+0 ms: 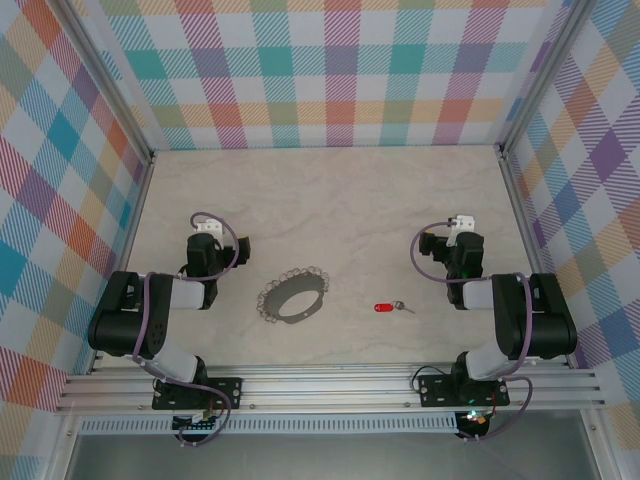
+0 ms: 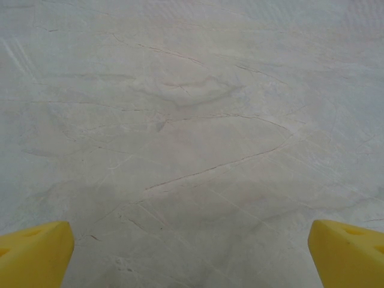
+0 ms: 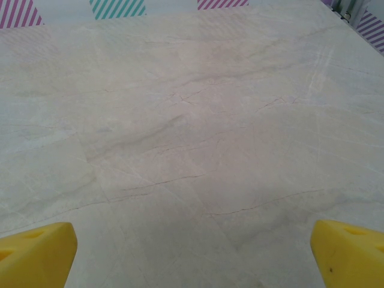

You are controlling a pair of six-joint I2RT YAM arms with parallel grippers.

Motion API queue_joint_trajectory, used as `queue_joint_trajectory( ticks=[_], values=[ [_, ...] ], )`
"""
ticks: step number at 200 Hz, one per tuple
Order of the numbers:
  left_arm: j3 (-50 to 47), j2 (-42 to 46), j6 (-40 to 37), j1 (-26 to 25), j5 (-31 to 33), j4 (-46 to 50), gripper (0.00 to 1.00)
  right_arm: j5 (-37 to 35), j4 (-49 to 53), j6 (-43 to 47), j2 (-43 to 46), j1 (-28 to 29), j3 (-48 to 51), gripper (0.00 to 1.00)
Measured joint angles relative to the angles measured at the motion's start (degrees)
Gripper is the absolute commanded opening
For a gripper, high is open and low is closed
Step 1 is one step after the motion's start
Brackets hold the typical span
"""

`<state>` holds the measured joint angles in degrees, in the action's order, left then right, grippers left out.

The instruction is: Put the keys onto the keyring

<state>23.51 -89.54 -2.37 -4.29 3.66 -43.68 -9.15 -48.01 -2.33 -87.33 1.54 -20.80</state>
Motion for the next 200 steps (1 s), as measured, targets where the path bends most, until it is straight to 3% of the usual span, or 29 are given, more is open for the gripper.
queue_joint_trajectory(
  ticks=[98, 149, 176, 200],
  values=[
    [1.4, 4.3, 0.2, 0.0, 0.9, 4.6, 1.0, -0.2, -0.2, -0.2, 2.1, 0.0, 0.5, 1.0],
    [8.3, 10.1, 1.7, 0.0, 0.3, 16.9, 1.0, -0.1, 21.1, -3.5, 13.8, 0.0, -11.3, 1.0],
    [16.6, 12.2, 6.4, 0.0, -0.4, 28.3, 0.99, 0.1, 33.6, -9.9, 15.6, 0.0, -21.0, 1.0],
    [23.5, 14.8, 12.9, -0.4, -1.2, 38.1, 0.98, 5.5, 41.9, -13.6, 16.3, 0.0, -24.5, 0.99]
  ],
)
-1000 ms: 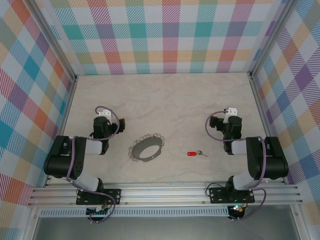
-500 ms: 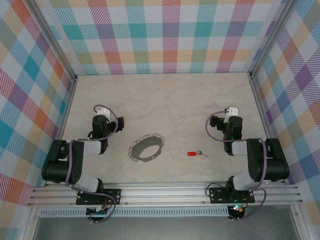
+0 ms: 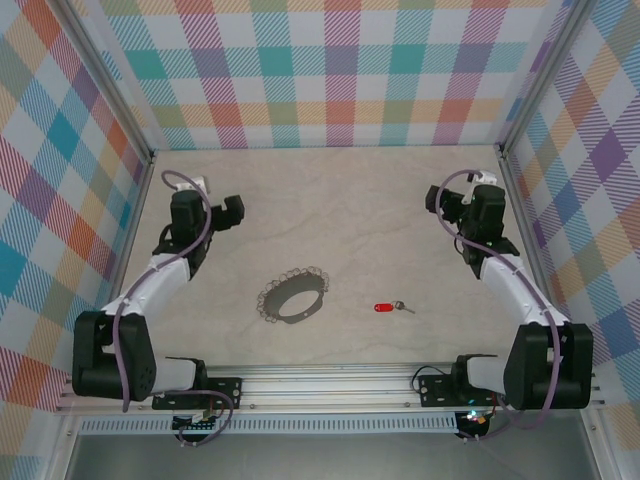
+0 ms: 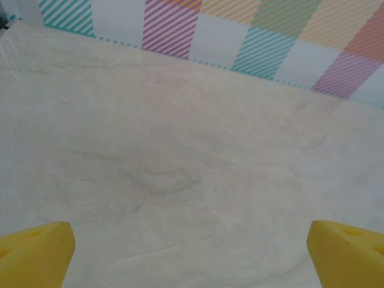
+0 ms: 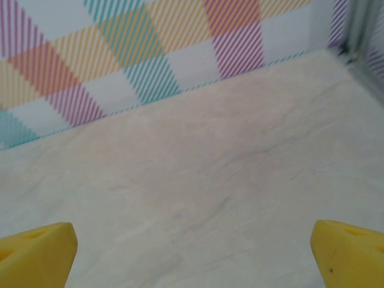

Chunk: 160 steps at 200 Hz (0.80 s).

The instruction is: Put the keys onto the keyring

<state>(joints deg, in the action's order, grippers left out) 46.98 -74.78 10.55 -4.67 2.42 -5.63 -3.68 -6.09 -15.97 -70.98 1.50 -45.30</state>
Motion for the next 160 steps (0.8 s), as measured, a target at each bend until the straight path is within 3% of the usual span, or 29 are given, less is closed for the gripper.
queue_joint_trajectory(
  ticks=[43, 78, 127, 160],
  values=[
    [5.0, 5.0, 7.8, -3.9, -3.8, 15.2, 0.93, 14.0, 12.8, -5.1, 6.4, 1.7, 1.4, 0.9],
    [4.9, 6.9, 11.2, -10.8, -6.5, 24.9, 0.9, 22.7, 17.7, -10.9, 11.3, 8.6, 6.9, 0.86],
    [1.2, 7.9, 15.9, -23.8, -4.9, 29.9, 0.86, 24.7, 18.8, -19.6, 10.3, 24.2, 13.1, 0.77],
    [-3.7, 7.9, 20.3, -27.5, -4.5, 29.1, 0.85, 24.2, 15.0, -24.1, 4.8, 29.7, 13.1, 0.63]
  ],
)
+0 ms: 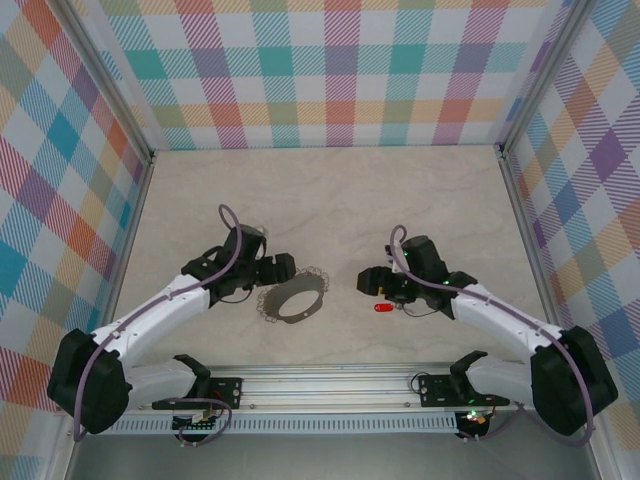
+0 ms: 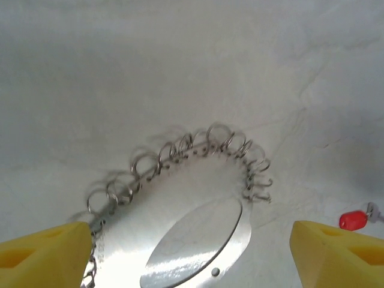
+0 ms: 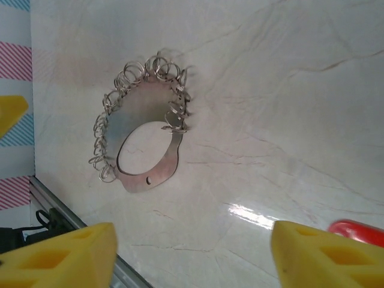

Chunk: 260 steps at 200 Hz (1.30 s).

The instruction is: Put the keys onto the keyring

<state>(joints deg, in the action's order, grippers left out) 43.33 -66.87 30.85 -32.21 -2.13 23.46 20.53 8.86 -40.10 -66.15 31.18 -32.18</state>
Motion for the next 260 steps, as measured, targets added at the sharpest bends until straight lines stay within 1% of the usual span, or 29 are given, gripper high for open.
queue_joint_trajectory(
  ticks=[25, 54, 71, 109, 167, 224, 260],
  values=[
    [-3.6, -1.2, 3.6, -0.7, -0.7, -3.3, 0.85, -0.6, -3.1, -2.4, -3.4, 2.6, 0.0, 0.55],
    [-3.8, -7.9, 6.4, -1.9, -1.8, -9.0, 0.86, -0.9, -6.3, -3.6, -9.8, 4.7, -1.1, 0.43],
    [-3.8, -11.6, 7.5, -2.5, -2.5, -11.5, 0.85, -1.0, -7.6, -4.3, -14.1, 5.5, -2.7, 0.38],
    [-3.5, -16.4, 8.7, -3.0, -3.0, -15.3, 0.86, -0.1, -10.6, -4.5, -22.1, 6.3, -7.7, 0.34],
    [-1.6, -20.1, 8.8, -3.0, -3.0, -18.3, 0.86, 2.6, -14.9, -5.0, -31.4, 6.7, -13.3, 0.25],
    [-0.5, -20.3, 8.8, -3.0, -2.8, -19.1, 0.86, 2.5, -15.2, -5.4, -34.8, 6.7, -16.4, 0.17],
    [-0.3, -20.3, 8.8, -3.0, -2.8, -19.1, 0.87, 0.4, -14.5, -4.9, -36.1, 6.7, -18.7, 0.15]
  ],
)
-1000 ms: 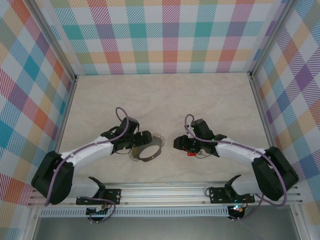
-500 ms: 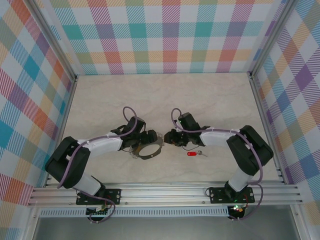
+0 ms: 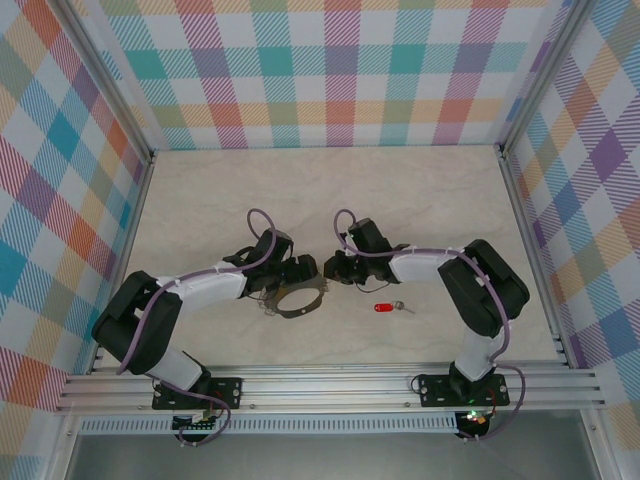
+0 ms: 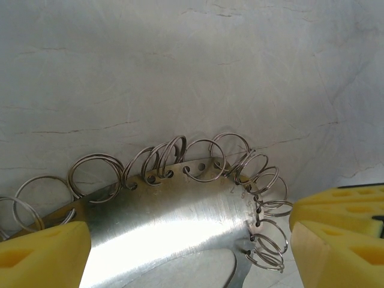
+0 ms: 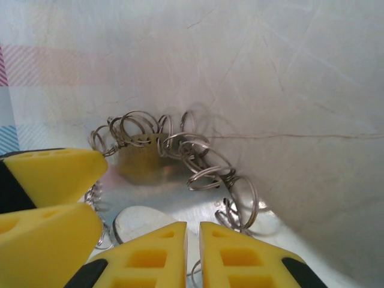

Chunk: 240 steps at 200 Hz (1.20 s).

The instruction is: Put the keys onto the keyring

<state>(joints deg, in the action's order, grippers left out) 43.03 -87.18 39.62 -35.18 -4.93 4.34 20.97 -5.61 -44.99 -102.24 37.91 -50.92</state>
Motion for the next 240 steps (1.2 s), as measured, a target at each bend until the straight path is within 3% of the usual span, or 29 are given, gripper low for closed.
queue_joint_trajectory(
  ticks=[33, 72, 102, 156, 240],
  values=[
    [0.0, 0.3, -0.2, 0.0, 0.0, 0.1, 0.87, -2.4, 2.1, 1.0, -0.6, -0.1, -0.6, 0.2],
    [0.0, 4.5, -0.7, 0.0, -0.1, 0.5, 0.87, -3.2, 3.5, 2.3, 2.2, -0.1, 0.5, 0.48],
    [-0.1, 8.3, -1.1, 0.0, -0.2, 1.0, 0.88, -3.4, 3.9, 2.1, 8.5, 0.0, 3.6, 0.58],
    [-0.6, 12.0, -1.1, 0.0, -0.1, 1.8, 0.88, -3.9, 4.2, 1.9, 10.4, 3.5, 6.5, 0.58],
    [-1.3, 13.6, -1.3, 0.0, 0.0, 3.5, 0.89, -4.9, 3.3, 0.5, 5.0, 7.2, 5.9, 0.43]
  ],
)
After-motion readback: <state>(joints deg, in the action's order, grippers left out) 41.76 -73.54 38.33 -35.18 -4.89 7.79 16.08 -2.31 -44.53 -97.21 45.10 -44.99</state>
